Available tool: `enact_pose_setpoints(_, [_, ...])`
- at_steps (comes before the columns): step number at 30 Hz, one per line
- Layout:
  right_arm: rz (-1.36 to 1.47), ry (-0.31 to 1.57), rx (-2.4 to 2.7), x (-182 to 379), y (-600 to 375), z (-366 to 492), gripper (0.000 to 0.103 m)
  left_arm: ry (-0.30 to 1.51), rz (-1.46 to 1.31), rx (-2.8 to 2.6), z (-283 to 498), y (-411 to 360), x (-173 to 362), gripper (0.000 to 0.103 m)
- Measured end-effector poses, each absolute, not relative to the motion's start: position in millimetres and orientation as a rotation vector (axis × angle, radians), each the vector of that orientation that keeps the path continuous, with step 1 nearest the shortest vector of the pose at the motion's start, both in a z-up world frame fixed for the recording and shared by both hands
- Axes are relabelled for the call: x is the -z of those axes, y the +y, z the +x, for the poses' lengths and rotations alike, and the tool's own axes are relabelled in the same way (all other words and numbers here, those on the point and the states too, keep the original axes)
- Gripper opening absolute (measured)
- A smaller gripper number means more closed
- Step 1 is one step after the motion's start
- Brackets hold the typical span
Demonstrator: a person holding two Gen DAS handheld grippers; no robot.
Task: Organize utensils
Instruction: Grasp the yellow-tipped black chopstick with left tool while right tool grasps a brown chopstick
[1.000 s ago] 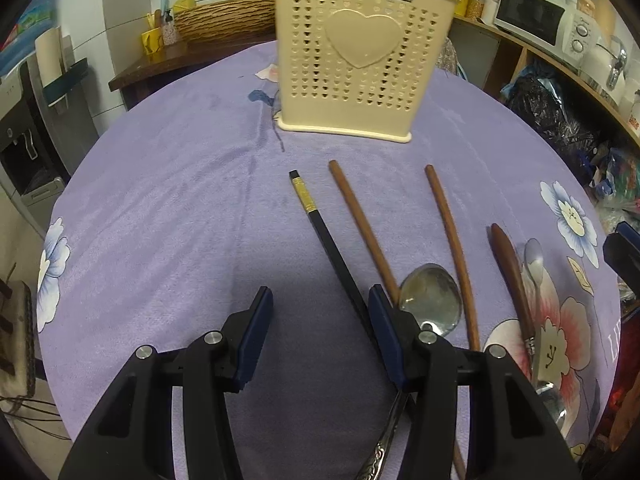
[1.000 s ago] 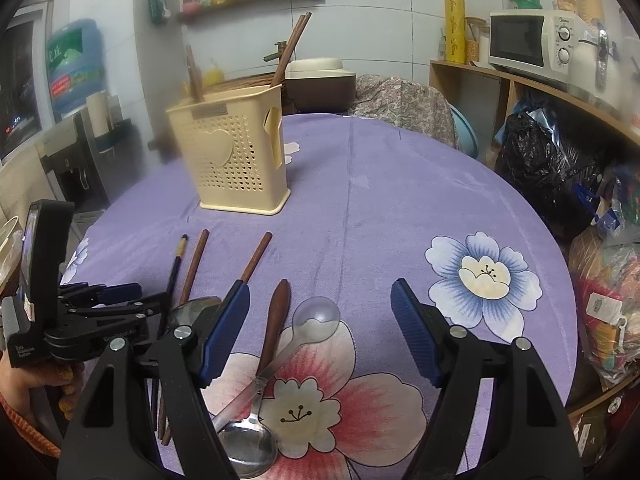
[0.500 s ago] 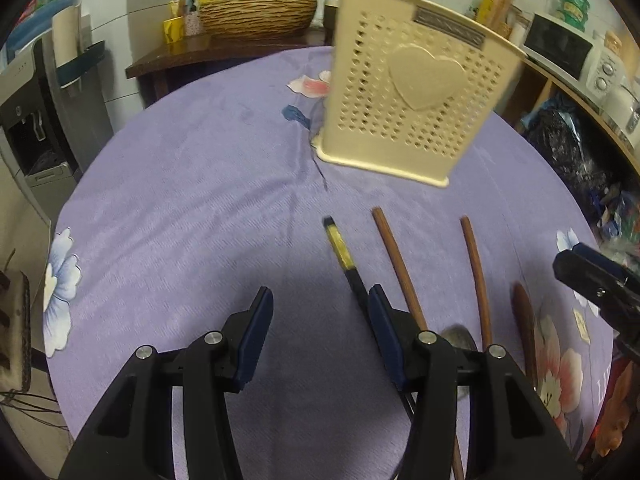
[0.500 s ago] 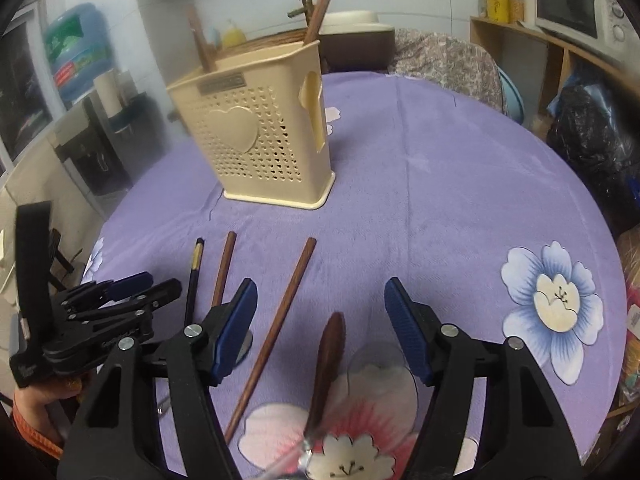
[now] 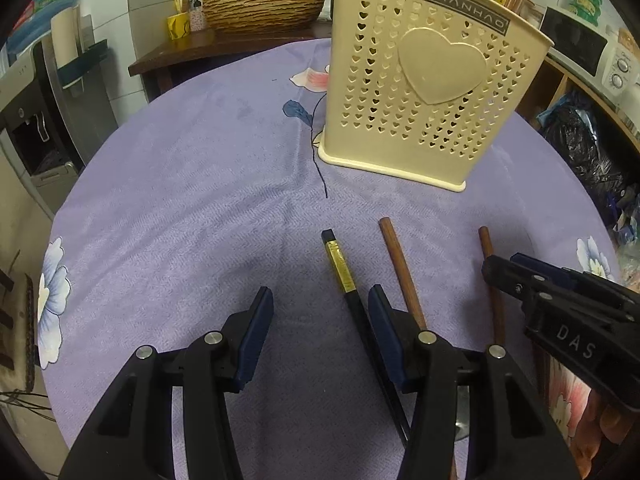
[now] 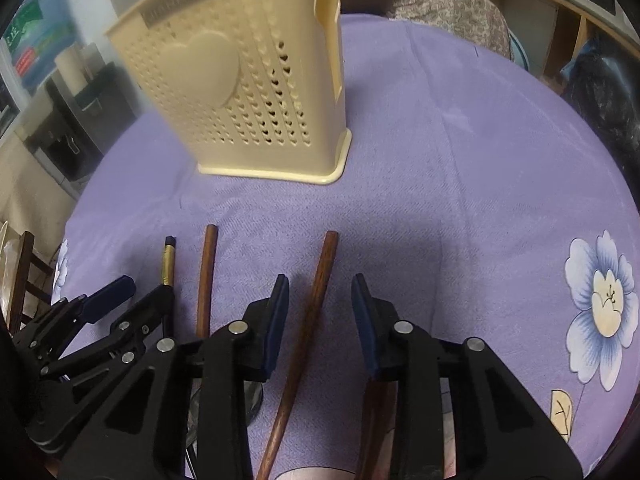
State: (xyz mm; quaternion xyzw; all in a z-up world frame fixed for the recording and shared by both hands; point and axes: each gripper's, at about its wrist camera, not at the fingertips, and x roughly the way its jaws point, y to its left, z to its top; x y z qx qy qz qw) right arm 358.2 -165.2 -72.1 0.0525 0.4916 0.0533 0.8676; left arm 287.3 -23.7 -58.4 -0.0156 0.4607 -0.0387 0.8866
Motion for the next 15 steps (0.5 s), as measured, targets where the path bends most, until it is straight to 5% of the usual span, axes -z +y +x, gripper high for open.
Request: enact_pose_setpoints(15, [0.090,1.016,-0.027,76,-155,371,0.011,0.954,0.032,0.038,304,-37,58,0.020])
